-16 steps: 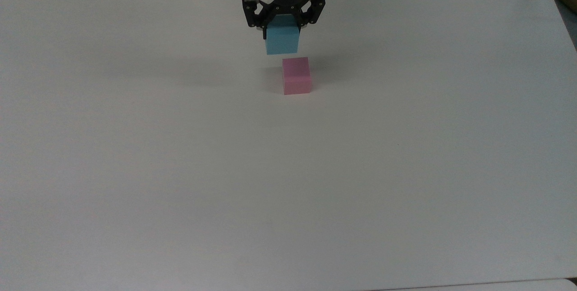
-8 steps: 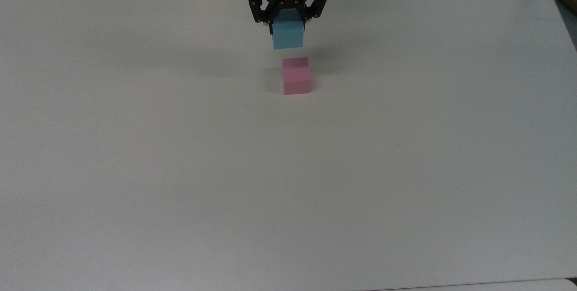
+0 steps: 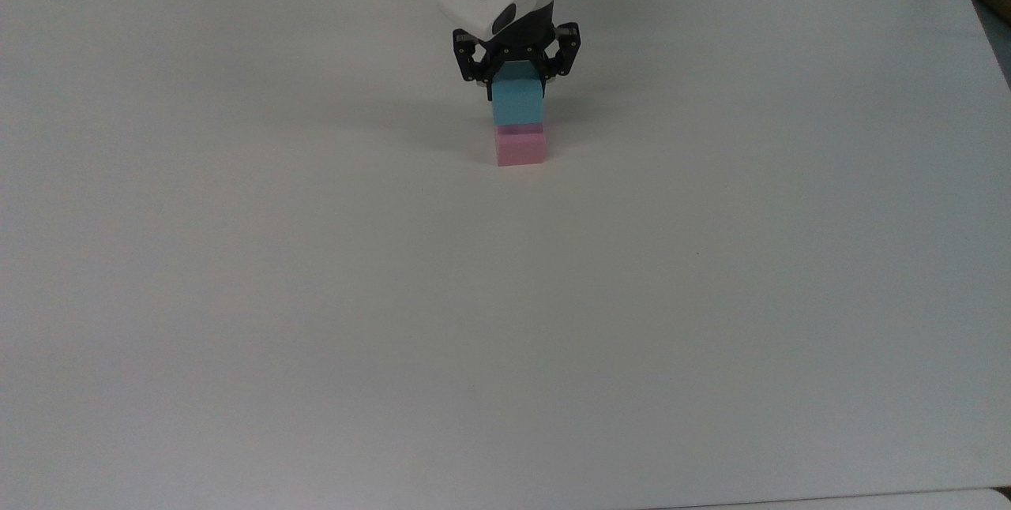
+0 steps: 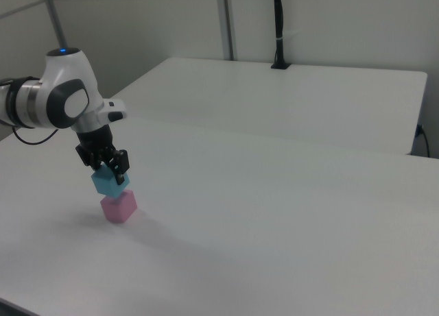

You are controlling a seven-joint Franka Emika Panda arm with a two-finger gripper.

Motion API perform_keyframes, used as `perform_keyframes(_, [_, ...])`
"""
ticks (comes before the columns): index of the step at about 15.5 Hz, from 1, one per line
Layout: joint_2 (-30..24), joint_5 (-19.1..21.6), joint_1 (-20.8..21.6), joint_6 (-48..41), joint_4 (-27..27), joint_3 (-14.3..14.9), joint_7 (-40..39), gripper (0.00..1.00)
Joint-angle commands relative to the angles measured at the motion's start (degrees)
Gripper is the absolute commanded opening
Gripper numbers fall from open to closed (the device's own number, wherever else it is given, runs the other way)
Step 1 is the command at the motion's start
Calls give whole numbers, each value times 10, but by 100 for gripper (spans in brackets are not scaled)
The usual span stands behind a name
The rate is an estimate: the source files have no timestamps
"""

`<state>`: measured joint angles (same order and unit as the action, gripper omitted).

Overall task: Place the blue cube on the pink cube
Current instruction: 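Lower the light-blue cube onto the top of the pink cube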

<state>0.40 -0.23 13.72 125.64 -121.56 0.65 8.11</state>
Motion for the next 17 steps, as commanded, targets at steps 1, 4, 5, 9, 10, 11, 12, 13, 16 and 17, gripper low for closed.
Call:
perform_keyframes(1, [20, 29, 8, 28, -3, 3, 11, 27])
perform_keyframes(4, [34, 32, 8, 36, 0, -6, 16, 27])
perform_keyframes(5, [35, 32, 7, 36, 0, -9, 16, 27])
perform_keyframes(9, [35, 31, 3, 32, 5, -9, 8, 27])
perform_keyframes(10, [36, 31, 2, 31, 9, -9, 8, 27])
perform_keyframes(11, [36, 31, 1, 30, 11, -9, 4, 28])
perform_keyframes(12, [36, 31, 0, 29, 12, -9, -1, 28])
perform_keyframes(13, [35, 30, 0, 23, 12, -9, -8, 28])
perform_keyframes(16, [36, 26, -1, 18, 16, -9, -20, 29])
perform_keyframes(17, [36, 25, -1, 17, 16, -9, -28, 30])
